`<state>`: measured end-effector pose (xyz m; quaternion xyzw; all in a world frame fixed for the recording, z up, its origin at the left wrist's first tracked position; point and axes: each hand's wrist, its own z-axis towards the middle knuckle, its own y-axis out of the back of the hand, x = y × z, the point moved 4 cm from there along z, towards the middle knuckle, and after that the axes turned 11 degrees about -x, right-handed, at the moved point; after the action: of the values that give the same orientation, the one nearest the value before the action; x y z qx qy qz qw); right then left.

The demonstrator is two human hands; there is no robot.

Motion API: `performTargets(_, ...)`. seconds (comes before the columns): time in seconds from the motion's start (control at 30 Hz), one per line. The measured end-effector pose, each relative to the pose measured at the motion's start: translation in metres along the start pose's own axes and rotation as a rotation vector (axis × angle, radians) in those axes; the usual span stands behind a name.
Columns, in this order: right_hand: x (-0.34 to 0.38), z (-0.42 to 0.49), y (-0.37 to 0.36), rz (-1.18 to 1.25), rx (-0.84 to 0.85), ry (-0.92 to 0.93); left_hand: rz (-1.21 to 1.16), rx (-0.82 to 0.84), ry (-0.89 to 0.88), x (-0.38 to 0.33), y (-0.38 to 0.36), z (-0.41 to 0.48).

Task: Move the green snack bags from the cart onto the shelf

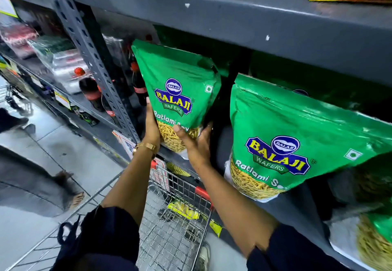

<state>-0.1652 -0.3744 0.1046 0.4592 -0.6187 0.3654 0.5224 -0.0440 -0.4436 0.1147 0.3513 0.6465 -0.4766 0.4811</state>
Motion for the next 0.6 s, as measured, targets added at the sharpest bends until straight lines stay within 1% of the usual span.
performTargets(0.13,0.000,-0.001,-0.001,0.018,-0.017,0.004,-0.014,0.048,-0.007,-0.003,-0.004,-0.002)
performTargets(0.37,0.008,-0.009,0.010,-0.088,0.010,0.028,0.073,-0.005,-0.023,-0.010,0.000,-0.018)
performTargets(0.5,0.009,-0.036,0.025,-0.137,-0.015,0.132,0.060,-0.056,-0.013,-0.010,0.002,-0.040)
performTargets(0.57,0.004,-0.056,0.033,-0.165,-0.003,0.178,0.045,-0.068,-0.054,-0.010,0.005,-0.058)
performTargets(0.6,-0.001,-0.067,0.039,-0.133,0.021,0.227,0.033,-0.107,-0.119,-0.008,0.007,-0.067)
